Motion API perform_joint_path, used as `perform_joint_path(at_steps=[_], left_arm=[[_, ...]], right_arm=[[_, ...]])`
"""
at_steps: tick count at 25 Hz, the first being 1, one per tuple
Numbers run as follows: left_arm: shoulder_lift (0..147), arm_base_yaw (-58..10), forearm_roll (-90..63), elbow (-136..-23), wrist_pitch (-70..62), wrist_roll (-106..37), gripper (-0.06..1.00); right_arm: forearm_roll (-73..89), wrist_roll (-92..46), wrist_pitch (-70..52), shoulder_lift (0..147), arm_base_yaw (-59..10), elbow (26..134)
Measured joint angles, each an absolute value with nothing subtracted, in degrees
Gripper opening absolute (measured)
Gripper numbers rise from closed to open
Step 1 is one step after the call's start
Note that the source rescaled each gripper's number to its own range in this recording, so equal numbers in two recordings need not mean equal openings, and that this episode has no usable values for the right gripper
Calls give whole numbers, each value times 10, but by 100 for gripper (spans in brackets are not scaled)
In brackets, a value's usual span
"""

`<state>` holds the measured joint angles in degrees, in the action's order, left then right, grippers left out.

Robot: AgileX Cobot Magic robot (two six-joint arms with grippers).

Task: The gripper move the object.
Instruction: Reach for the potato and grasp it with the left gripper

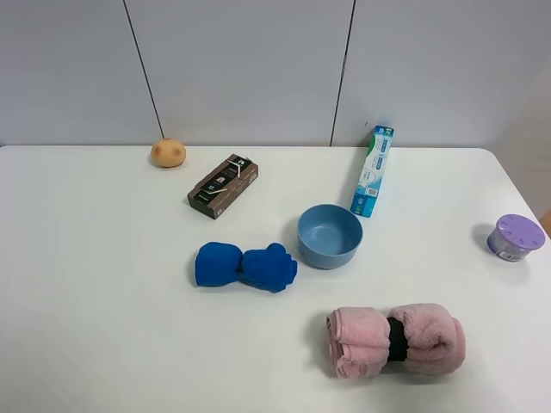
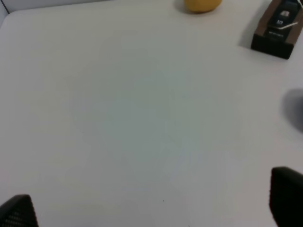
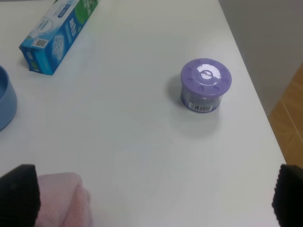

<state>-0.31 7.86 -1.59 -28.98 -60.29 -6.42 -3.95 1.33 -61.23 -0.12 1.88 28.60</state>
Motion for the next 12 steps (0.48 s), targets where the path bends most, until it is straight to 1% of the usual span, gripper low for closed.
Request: perform_joint_path(at_steps=[12], left_arm=[[-3,79,-16,-290,-603,-64,99]], right_arm=[[-39,13,-612,-1,19,286]])
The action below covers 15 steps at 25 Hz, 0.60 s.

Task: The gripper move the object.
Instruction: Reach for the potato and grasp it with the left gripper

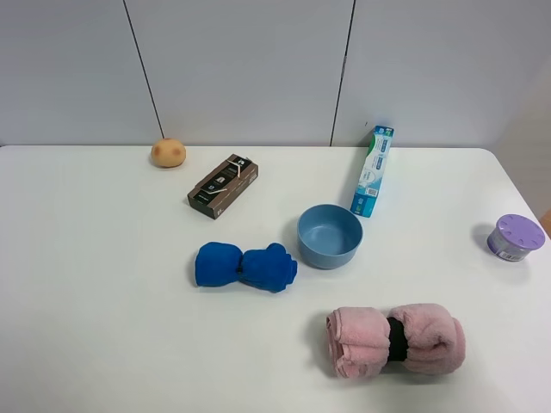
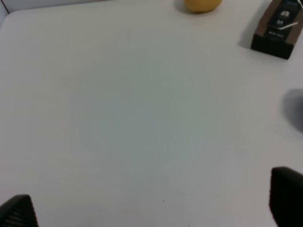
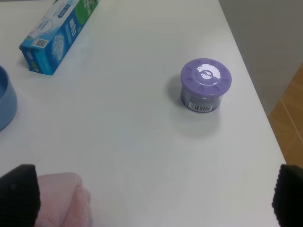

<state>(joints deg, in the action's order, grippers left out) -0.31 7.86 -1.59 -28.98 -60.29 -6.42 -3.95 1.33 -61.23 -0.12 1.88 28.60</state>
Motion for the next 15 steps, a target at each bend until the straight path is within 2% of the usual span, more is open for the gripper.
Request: perform_joint_path(at_steps=[15], left_arm=[[-3,79,-16,-290,-603,-64,100]], right_arm=[[-39,13,-612,-1,19,286]])
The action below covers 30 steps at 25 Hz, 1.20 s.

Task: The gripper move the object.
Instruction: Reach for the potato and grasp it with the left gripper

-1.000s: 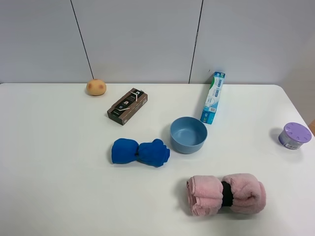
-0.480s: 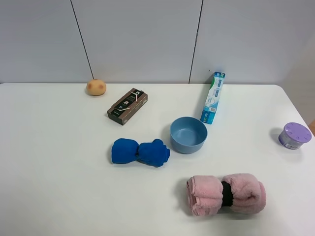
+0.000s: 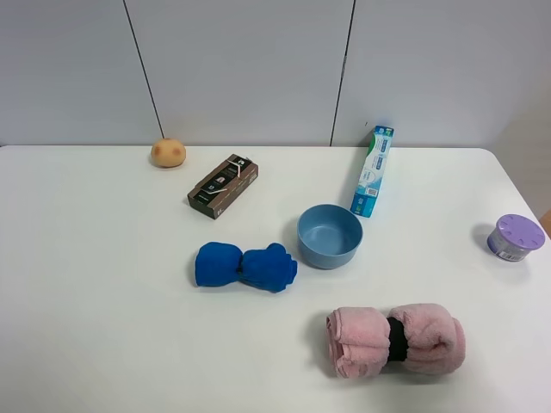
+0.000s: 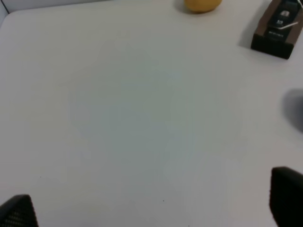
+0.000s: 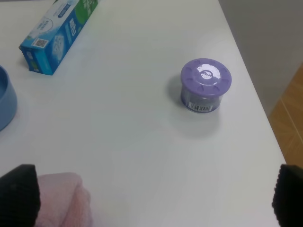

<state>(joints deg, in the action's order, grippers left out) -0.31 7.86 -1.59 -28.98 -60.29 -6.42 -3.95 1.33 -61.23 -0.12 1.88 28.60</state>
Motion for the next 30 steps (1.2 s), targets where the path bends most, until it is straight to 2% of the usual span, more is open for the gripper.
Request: perform_joint_path(at_steps=[8,13,20,30], left_arm=[[72,79,-53,-311,-557,-64,100],[220,79,-95,-348,-434,-84,100],[451,79,-133,-398,-277,-192,100],[697,72,-191,-451,-114,-239,100]], right_arm=[[-39,13,-612,-1,19,286],[-39,13,-612,-1,19,286],[-39,13,-612,-1,19,286],[-39,13,-612,-1,19,286]])
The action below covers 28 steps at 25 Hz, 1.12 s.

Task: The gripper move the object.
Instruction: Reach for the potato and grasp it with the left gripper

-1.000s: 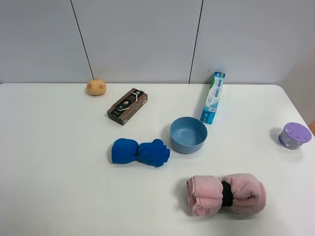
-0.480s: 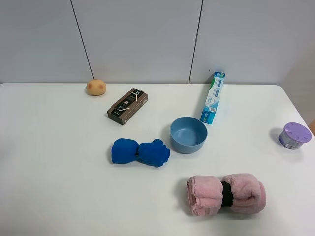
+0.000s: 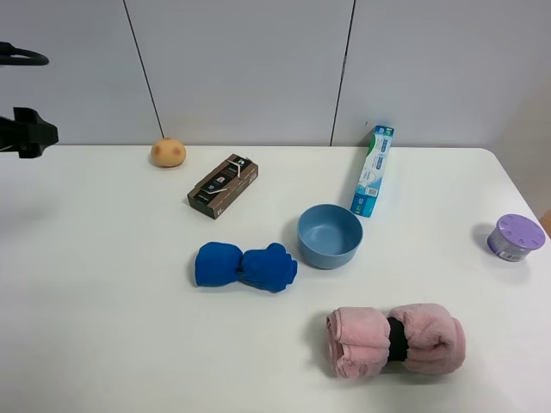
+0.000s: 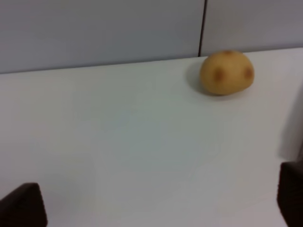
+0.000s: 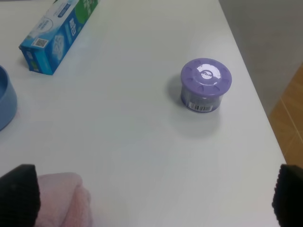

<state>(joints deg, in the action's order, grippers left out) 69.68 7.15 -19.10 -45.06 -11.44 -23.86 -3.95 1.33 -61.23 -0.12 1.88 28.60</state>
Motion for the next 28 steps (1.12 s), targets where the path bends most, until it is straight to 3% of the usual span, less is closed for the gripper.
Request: perform_joint_path(at_steps=[14,21,28], left_arm=[[897,-72,-178,-455,118,-241,100],[969,-86,-150,-456,248,-183,100],[1050,-86,-78,-532,259,-62,100]], right_arm=[[-39,13,-612,-1,19,286],[-39,13,-612,-1,19,286],[-39,13,-612,-1,19,286]])
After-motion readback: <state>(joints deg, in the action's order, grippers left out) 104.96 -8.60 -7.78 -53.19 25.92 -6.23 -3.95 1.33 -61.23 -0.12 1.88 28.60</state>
